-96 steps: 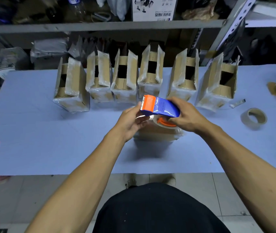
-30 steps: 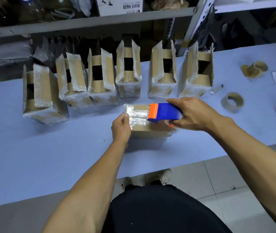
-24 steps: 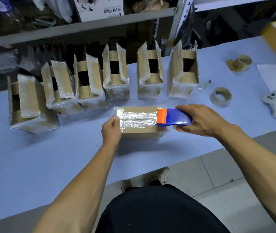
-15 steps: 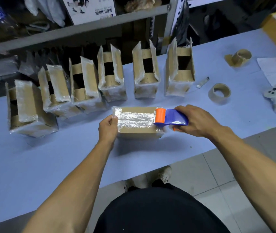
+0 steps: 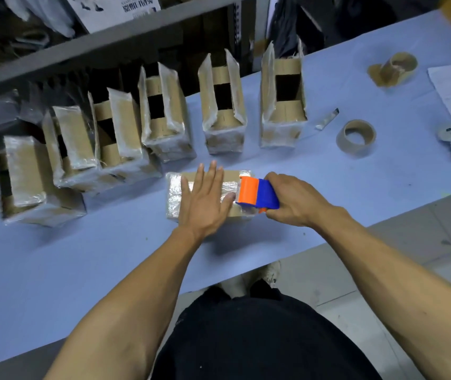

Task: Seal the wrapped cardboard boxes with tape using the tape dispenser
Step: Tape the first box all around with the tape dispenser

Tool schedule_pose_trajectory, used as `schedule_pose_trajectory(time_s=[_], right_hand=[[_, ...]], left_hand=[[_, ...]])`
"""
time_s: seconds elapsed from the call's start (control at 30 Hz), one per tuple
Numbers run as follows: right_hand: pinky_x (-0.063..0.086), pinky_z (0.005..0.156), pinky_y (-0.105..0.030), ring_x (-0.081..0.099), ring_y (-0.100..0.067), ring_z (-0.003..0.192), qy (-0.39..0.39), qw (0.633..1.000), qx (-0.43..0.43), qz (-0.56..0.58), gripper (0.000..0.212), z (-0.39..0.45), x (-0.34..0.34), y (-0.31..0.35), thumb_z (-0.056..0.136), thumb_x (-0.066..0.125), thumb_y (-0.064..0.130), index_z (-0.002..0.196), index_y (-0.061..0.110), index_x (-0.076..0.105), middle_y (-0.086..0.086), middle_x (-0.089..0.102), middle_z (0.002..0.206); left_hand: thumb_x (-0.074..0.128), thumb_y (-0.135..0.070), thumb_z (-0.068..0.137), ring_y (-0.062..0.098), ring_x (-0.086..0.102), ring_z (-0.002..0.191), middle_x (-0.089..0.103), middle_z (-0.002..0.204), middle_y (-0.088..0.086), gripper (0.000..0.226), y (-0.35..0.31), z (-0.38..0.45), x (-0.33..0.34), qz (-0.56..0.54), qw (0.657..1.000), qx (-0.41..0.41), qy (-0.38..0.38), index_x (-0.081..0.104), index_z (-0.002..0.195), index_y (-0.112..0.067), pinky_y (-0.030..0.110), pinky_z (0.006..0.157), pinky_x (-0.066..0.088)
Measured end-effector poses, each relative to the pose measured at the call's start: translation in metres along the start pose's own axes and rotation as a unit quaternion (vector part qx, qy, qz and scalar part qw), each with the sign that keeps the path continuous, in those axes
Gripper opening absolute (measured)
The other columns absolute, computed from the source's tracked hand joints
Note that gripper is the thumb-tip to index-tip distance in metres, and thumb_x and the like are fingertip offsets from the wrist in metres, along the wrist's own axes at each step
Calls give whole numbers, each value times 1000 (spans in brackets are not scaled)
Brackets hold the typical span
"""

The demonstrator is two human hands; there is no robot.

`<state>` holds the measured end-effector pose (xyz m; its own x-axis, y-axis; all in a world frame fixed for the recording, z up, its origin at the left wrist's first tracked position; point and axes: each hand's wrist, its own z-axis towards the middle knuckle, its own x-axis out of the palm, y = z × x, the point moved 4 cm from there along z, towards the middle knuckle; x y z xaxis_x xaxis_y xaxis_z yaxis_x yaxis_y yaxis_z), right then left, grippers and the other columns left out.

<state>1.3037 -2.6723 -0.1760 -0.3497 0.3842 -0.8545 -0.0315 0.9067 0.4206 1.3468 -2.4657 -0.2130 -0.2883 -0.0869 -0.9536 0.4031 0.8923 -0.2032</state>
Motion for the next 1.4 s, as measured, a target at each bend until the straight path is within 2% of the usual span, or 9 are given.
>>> schedule_pose_trajectory(time_s=[0.07,0.13,0.3,0.63,0.77,0.97,1.13,1.27,1.4], right_hand=[[41,64,-32,57,-23,83,-21,999,-25,14,57,1,2,-1,76,71,41,122,20,44,-1,59,104],[39,65,-32,58,-24,85,-40,998,-45,9,61,3,3,-3,78,71,46,127,22,42,-1,59,108],[38,59,-31,56,-24,77,-58,997,-58,9,47,3,6,-9,80,66,50,112,24,43,1,58,96],[42,60,-31,56,-18,77,-37,997,52,49,46,-32,14,-34,79,69,52,109,28,43,7,57,93],[39,60,-31,57,-22,76,8,994,109,-11,46,-47,14,-60,79,69,47,110,26,43,2,58,94],[30,66,-32,59,-30,86,15,981,117,-155,47,-17,22,-35,82,62,41,121,22,45,-5,58,99],[31,67,-32,57,-29,82,40,969,122,-210,47,5,20,-6,82,62,32,124,20,43,-7,58,99],[32,68,-32,45,-25,73,58,951,155,-262,42,13,11,13,79,65,27,115,19,45,-4,50,86],[36,66,-30,49,-21,72,86,928,182,-314,31,27,5,41,78,67,25,97,18,42,0,44,77]], left_hand=[[26,-50,104,23,-10,156,-3,170,-1,67,-2,2,0,10,1000,-1,5,7,161,-20,57,122,-7],[27,-49,104,25,-9,156,-3,170,-1,65,-2,3,0,14,1000,3,16,7,161,-24,58,121,-5],[2,-64,91,23,-8,156,-1,170,-4,78,8,16,-7,17,999,39,30,9,161,-30,57,121,-4],[10,-65,95,22,-1,156,6,169,-5,76,19,21,-4,7,997,72,9,15,160,-28,55,121,-3],[7,-66,95,22,-2,156,12,169,-3,76,19,21,-4,12,997,82,8,15,160,-28,55,121,-2],[8,-64,97,24,-1,156,18,167,0,74,19,19,-4,8,995,96,4,17,160,-26,58,121,0],[8,-61,98,26,3,156,21,166,0,73,18,19,-4,18,995,98,6,18,160,-25,60,121,4],[10,-59,99,29,4,156,22,165,1,71,16,18,-4,22,995,98,1,19,160,-24,61,120,3],[12,-57,100,29,3,156,20,166,2,69,15,18,-4,16,996,93,8,16,160,-23,62,120,1]])
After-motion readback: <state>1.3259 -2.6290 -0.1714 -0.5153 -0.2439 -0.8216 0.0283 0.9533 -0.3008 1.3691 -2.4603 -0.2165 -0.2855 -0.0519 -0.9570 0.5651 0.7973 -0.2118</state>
